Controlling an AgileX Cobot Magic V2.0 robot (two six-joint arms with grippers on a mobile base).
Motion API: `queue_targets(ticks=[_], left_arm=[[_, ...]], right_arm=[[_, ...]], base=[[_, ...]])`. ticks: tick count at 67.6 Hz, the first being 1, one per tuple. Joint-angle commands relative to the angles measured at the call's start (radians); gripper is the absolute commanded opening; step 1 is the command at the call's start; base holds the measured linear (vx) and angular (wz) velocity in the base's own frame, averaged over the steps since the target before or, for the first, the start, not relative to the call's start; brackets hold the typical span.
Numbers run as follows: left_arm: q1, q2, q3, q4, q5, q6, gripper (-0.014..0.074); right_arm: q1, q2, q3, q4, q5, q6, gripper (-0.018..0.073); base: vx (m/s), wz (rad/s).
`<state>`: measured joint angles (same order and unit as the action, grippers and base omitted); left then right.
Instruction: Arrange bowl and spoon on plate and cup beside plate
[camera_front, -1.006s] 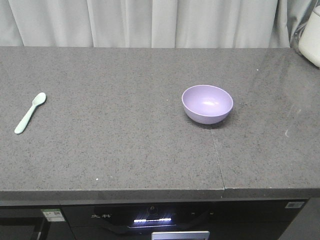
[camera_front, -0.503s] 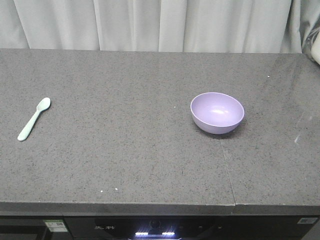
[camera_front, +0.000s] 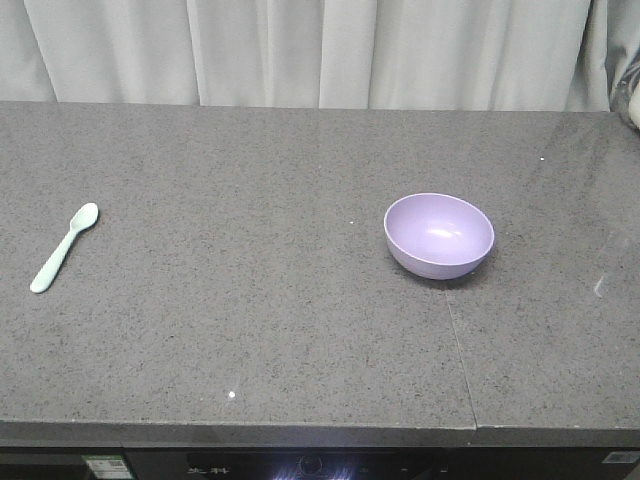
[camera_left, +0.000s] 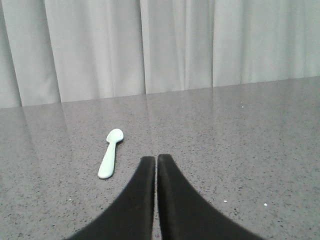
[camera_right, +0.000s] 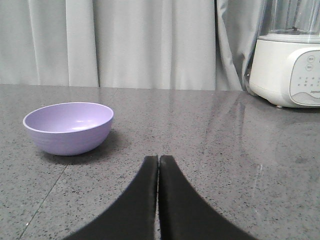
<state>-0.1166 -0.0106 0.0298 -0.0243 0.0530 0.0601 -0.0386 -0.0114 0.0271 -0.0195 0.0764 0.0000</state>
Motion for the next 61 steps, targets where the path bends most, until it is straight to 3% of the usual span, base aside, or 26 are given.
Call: queue_targets(ticks=[1, 61], left_arm=[[-0.001, -0.007, -0.027, -0.004, -0.074, -0.009, -0.0007], [-0.003, -0.007, -0.027, -0.004, -0.074, -0.009, -0.0007]], right_arm=[[0.002, -0.013, 0.005, -0.007, -0.076, 0.000, -0.0004], [0.002, -0.013, 0.005, -0.007, -0.076, 0.000, -0.0004]], base=[[0.02, 0.00], [0.03, 0.00]])
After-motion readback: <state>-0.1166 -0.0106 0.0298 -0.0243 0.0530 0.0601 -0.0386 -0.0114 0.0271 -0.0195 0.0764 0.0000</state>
